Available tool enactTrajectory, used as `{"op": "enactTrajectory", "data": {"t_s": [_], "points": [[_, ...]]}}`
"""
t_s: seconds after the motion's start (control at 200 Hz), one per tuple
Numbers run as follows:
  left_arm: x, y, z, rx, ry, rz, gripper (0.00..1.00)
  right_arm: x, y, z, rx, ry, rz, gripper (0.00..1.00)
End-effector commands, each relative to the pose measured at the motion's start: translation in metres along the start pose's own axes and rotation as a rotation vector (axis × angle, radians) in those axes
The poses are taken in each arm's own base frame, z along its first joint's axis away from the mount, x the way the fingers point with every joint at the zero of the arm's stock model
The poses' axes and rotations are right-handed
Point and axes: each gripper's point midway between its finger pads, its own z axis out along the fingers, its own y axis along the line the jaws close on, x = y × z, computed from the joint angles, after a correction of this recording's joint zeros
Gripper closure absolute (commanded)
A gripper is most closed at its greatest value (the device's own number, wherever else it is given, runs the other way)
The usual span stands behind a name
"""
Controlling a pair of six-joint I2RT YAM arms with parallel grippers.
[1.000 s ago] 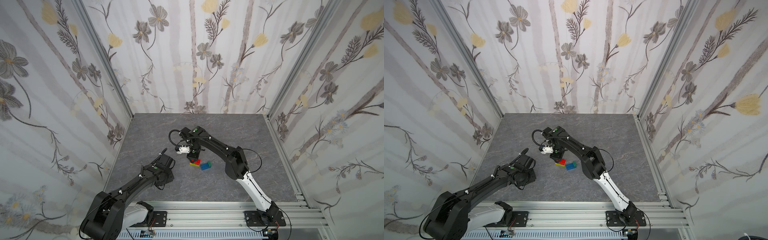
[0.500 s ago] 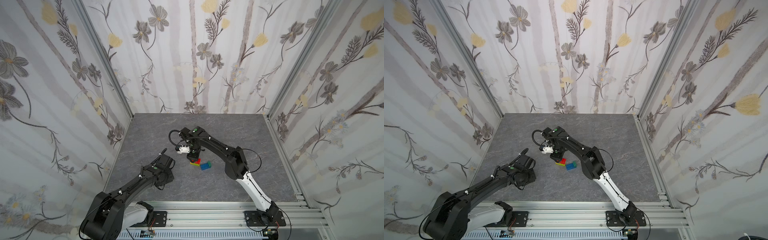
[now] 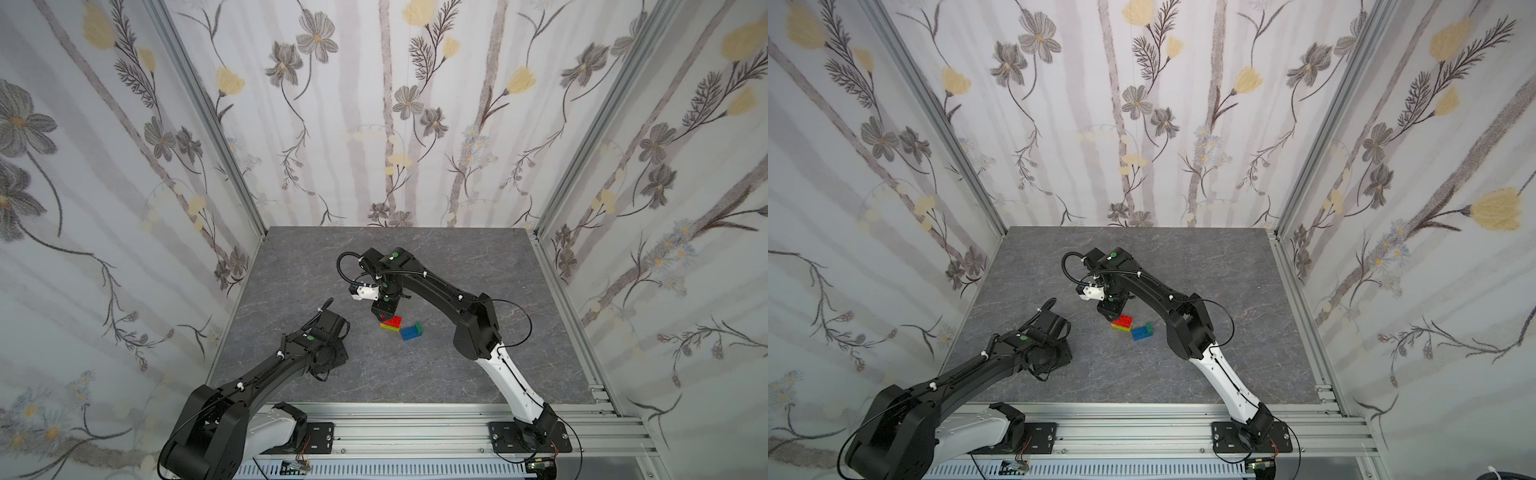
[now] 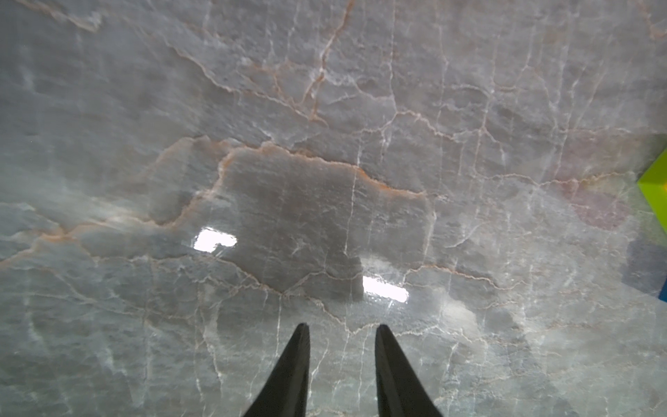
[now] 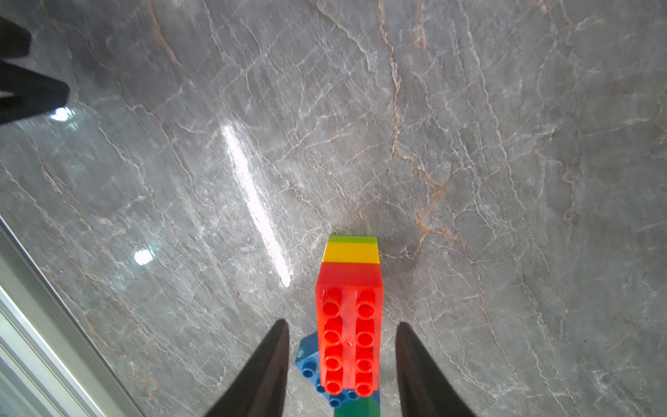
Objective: Assemble the number 5 with lego
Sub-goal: Assemble the lego brick with the lego brick.
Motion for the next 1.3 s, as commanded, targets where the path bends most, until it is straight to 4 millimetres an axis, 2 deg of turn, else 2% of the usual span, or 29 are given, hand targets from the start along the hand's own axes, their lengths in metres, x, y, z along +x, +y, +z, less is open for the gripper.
{"op": "enactTrajectory", "data": {"t_s": [0.0,0.23,0.47,0.58,0.684,0.879,1.174,1.294], "points": [[0.000,0.001,0.000,0.000,-0.006,-0.012,0.68,-0.001,0.005,0.005,-0.032,0.001,0.026,0.54],[0.000,0.003,-0.001,-0.005,-0.010,-0.013,0.69,0.004,-0.001,0.015,-0.007,0.036,0.040,0.54],[-0.001,0.002,0.001,-0.011,-0.007,-0.008,0.70,0.003,0.005,0.021,-0.045,0.034,0.047,0.65],[-0.001,0.003,0.002,-0.015,-0.003,-0.009,0.69,0.005,0.005,0.026,-0.052,0.045,0.051,0.67],[-0.001,0.002,0.003,-0.015,-0.005,-0.006,0.70,0.005,0.004,0.028,-0.048,0.049,0.050,0.75],[-0.001,0.003,0.003,-0.021,-0.002,-0.005,0.70,0.010,0.004,0.036,-0.047,0.075,0.051,0.82],[-0.002,0.003,0.004,-0.028,-0.003,-0.001,0.70,0.016,0.002,0.048,-0.031,0.115,0.050,0.88],[-0.003,0.003,0.004,-0.030,-0.004,-0.001,0.71,0.013,0.002,0.043,-0.028,0.100,0.054,0.87]]}}
